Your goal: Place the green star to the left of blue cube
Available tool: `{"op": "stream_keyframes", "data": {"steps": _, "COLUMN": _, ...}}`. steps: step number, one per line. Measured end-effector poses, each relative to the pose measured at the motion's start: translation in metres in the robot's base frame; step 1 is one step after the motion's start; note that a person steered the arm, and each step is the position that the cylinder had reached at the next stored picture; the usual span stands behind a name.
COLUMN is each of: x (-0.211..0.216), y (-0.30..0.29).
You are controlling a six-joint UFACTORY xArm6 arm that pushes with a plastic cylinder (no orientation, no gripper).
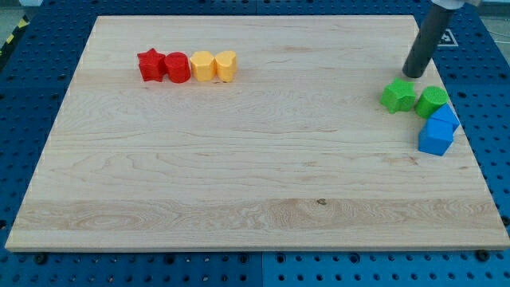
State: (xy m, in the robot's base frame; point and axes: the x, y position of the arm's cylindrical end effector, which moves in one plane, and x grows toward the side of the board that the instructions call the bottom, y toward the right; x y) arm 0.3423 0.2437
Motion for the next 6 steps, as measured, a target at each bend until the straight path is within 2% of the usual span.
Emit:
{"op": "stream_keyframes", "data": {"steps": 1, "x": 0.021, "y": -0.023}}
{"op": "stream_keyframes", "data": {"steps": 2, "x": 0.045, "y": -0.024}}
{"op": "stream_keyframes", "data": {"steps": 5, "x": 0.082, "y": -0.023}}
{"op": "stream_keyframes", "data": {"steps": 6, "x": 0.064, "y": -0.034}}
